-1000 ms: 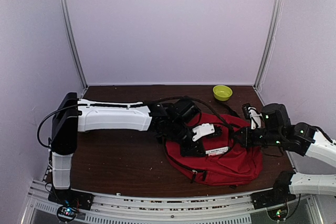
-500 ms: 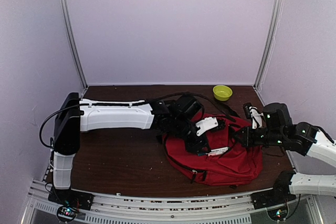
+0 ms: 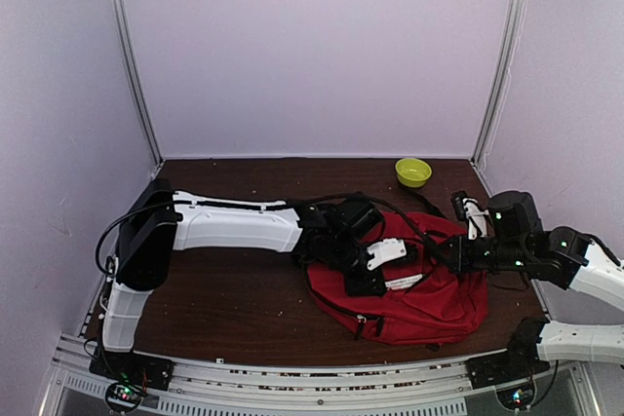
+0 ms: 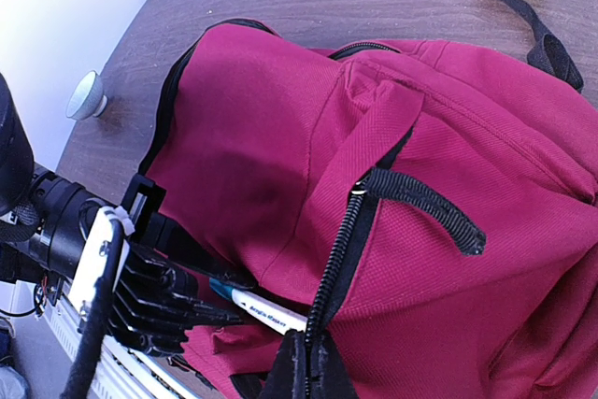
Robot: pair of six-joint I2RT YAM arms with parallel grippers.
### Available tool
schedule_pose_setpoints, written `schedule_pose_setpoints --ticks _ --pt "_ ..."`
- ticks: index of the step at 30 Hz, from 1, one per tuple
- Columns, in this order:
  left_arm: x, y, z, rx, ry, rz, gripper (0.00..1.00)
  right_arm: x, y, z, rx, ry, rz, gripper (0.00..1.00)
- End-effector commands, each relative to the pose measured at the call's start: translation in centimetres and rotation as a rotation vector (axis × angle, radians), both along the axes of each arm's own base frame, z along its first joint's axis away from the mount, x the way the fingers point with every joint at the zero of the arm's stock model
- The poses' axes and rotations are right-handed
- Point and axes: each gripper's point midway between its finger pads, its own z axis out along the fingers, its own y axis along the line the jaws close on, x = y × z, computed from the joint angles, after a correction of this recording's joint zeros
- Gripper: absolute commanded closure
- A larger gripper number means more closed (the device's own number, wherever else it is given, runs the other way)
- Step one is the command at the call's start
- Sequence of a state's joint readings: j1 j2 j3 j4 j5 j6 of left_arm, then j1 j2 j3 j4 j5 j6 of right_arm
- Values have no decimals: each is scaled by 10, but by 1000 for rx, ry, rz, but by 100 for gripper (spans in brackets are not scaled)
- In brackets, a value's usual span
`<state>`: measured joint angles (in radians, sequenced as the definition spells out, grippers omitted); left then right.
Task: Pack the student bag
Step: Pick up the pen from the student bag, then place the pen in the lower front pocket of the bag.
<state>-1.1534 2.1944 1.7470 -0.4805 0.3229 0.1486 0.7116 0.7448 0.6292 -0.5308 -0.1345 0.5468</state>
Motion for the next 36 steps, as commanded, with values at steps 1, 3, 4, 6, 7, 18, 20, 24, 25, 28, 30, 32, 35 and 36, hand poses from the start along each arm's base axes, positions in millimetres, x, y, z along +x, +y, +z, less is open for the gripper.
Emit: schedule_pose_setpoints --ticks 1,3,4,6,7,18,20,24,25,28,30,32,35,36 --pt "5 -5 3 -3 -36 8 87 1 6 18 34 -29 19 100" --pt "4 -5 12 -15 -40 14 90 1 6 19 36 -31 17 100" --pt "4 -5 19 -27 -41 17 91 1 6 18 36 -30 17 100" --pt "-1 -4 30 -46 -25 5 91 1 6 19 37 -30 18 100" --pt "-2 -4 35 -54 -20 3 91 0 6 19 39 -31 18 100" --pt "9 4 71 -5 21 160 97 0 6 20 40 -31 17 100" --pt "10 1 74 2 59 202 97 1 7 20 44 -32 17 100" --pt "7 -19 79 -11 155 289 99 3 10 21 52 -31 23 100" --pt "6 -24 77 -8 179 313 99 3 11 22 52 -31 23 100" --pt "4 -40 75 -11 276 378 99 4 12 26 52 -34 27 100" --pt "2 -48 70 -10 336 411 99 5 14 31 58 -40 32 100" --pt "2 -46 64 13 362 457 100 8 11 35 51 -50 10 100" --pt "5 -31 57 46 350 518 100 11 1 37 15 -53 -36 100" --pt "5 -26 54 53 347 534 100 12 -1 37 10 -55 -47 100"
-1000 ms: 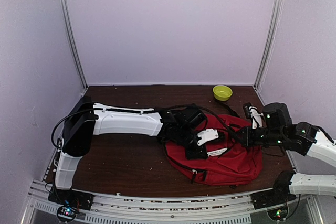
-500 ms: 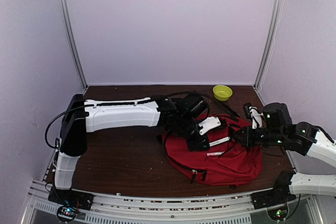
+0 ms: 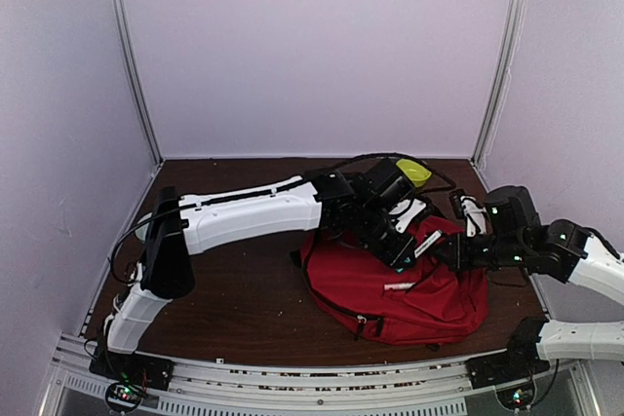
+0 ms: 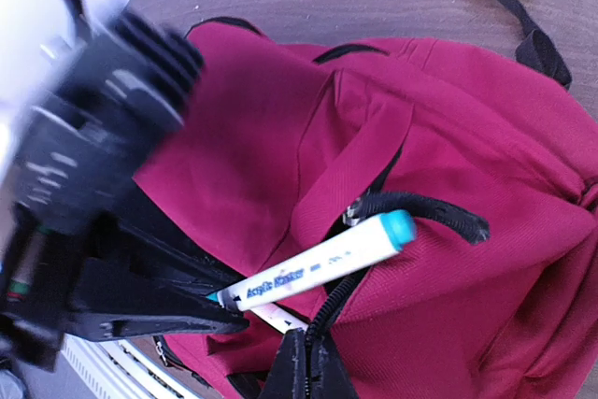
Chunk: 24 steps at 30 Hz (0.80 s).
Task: Pack the student bag
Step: Place the pen in the lower front pocket of the bag.
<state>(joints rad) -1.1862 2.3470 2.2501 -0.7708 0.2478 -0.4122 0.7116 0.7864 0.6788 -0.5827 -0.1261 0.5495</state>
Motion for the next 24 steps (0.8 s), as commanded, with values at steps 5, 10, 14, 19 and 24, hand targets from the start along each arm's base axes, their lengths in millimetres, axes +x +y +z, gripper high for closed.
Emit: schedule_pose_setpoints --ticks 5,10,14,19,24 --pt "-13 36 -20 115 86 97 100 13 4 38 63 -88 -38 100" --pt "-18 44 -22 131 95 108 100 13 4 42 68 -89 -39 100" --pt "-20 33 -18 85 111 102 100 12 6 43 69 -88 -26 100" --pt "-18 5 -6 21 147 109 100 11 12 46 83 -83 2 100" --pt "-9 -20 2 -76 185 164 100 10 15 45 101 -82 13 100"
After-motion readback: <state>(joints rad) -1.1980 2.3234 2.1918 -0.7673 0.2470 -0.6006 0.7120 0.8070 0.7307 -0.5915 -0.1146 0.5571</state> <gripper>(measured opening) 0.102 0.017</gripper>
